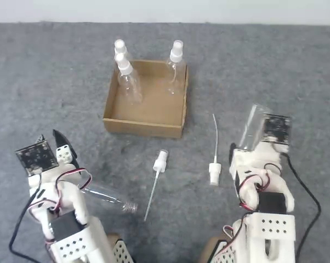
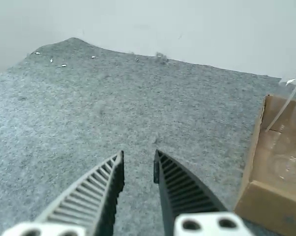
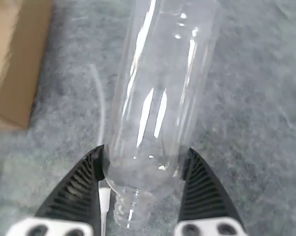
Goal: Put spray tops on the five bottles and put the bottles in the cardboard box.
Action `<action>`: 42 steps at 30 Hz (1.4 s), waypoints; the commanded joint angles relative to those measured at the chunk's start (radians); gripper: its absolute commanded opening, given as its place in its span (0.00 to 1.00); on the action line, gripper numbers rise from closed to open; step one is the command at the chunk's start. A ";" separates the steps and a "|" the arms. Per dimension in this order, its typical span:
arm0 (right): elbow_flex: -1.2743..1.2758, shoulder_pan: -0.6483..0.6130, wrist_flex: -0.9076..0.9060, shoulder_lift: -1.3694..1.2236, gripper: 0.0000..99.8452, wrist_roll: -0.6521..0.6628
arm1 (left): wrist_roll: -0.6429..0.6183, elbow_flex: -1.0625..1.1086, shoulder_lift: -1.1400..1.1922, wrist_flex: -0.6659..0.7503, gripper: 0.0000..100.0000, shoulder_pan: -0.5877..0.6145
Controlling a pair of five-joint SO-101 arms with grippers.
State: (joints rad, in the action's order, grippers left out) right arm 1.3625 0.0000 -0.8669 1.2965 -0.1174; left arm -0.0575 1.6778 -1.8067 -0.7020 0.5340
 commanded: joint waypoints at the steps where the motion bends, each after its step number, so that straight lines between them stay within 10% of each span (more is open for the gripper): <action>1: -0.114 0.087 -0.022 -0.013 0.01 -0.158 | -0.003 -0.010 -0.018 0.034 0.09 -0.009; 42: -0.595 0.117 -0.061 -0.809 0.01 -0.720 | -0.002 -0.008 -0.018 0.034 0.09 -0.009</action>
State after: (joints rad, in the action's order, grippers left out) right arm 0.8700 0.1043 -0.9498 0.5309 -0.8063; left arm -0.0575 1.6778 -1.8067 -0.7020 0.5278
